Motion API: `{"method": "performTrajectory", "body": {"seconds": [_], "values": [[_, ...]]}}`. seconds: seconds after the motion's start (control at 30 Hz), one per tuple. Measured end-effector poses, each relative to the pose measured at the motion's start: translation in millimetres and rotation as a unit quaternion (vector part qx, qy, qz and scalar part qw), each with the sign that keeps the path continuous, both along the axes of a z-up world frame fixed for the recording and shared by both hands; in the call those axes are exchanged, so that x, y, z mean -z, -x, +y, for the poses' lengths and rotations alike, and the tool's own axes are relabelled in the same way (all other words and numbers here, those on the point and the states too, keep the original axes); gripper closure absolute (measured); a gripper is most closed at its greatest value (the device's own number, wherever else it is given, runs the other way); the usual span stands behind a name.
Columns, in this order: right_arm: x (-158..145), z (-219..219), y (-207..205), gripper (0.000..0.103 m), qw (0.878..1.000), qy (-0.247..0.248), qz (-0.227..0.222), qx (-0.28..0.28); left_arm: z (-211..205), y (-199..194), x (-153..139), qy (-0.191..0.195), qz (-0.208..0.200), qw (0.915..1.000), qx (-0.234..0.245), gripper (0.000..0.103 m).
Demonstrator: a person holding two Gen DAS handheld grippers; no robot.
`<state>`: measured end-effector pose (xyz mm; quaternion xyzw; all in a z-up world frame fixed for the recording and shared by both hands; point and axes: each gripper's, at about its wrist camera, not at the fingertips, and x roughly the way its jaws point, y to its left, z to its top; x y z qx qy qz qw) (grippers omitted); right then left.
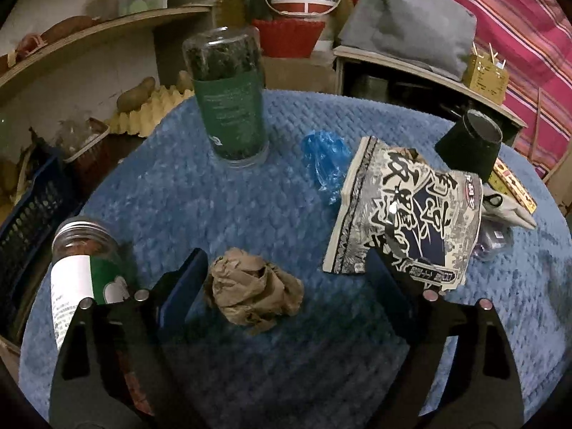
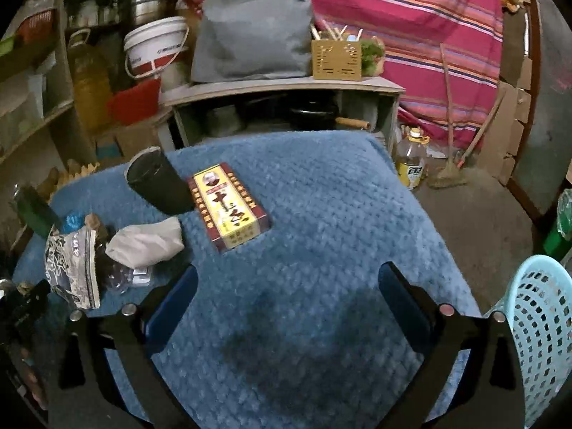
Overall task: Collect trash
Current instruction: 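Grasp the crumpled brown paper with the left tool while the right tool approaches the cloth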
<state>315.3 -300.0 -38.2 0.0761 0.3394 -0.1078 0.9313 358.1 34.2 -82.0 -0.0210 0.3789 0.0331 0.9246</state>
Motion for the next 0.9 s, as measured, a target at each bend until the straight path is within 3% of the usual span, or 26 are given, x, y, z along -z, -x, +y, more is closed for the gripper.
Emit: {"method": "performTrajectory", "body": {"seconds": [0.1, 0.23, 0.3, 0.47, 0.53, 0.8, 0.9], "values": [[2.4, 10.0, -5.3, 0.004, 1.0, 0.005, 0.004, -0.015, -4.7, -0.8, 5.1, -0.014, 0.013, 0.9998, 0.001, 0.017], [8.0, 29.6, -14.1, 0.004, 0.999, 0.008, 0.017, -0.045, -0.8, -0.7, 5.4, -0.004, 0.015, 0.9999, -0.002, 0.026], [11.0, 38.2, -17.5, 0.004, 0.998, 0.01, 0.021, -0.056, 1.2, 1.3, 4.7, 0.0, 0.012, 0.9999, -0.003, 0.034], [18.8, 61.8, -30.1, 0.004, 0.996, 0.028, 0.028, -0.081, 1.8, 7.4, -1.6, -0.017, -0.007, 0.9998, -0.001, 0.071], [19.8, 70.1, -35.3, 0.004, 0.995, 0.03, 0.027, -0.087, 3.2, 6.1, -2.1, -0.019, -0.008, 0.9998, -0.002, 0.076], [16.7, 94.9, -52.0, 0.006, 0.994, 0.036, 0.012, -0.103, 8.0, 1.7, -5.0, -0.016, -0.011, 0.9997, 0.015, 0.077], [21.4, 99.5, -57.9, 0.027, 0.993, 0.036, 0.023, -0.114, 10.3, 1.8, -8.1, -0.01, -0.016, 0.9996, 0.02, 0.077]]}}
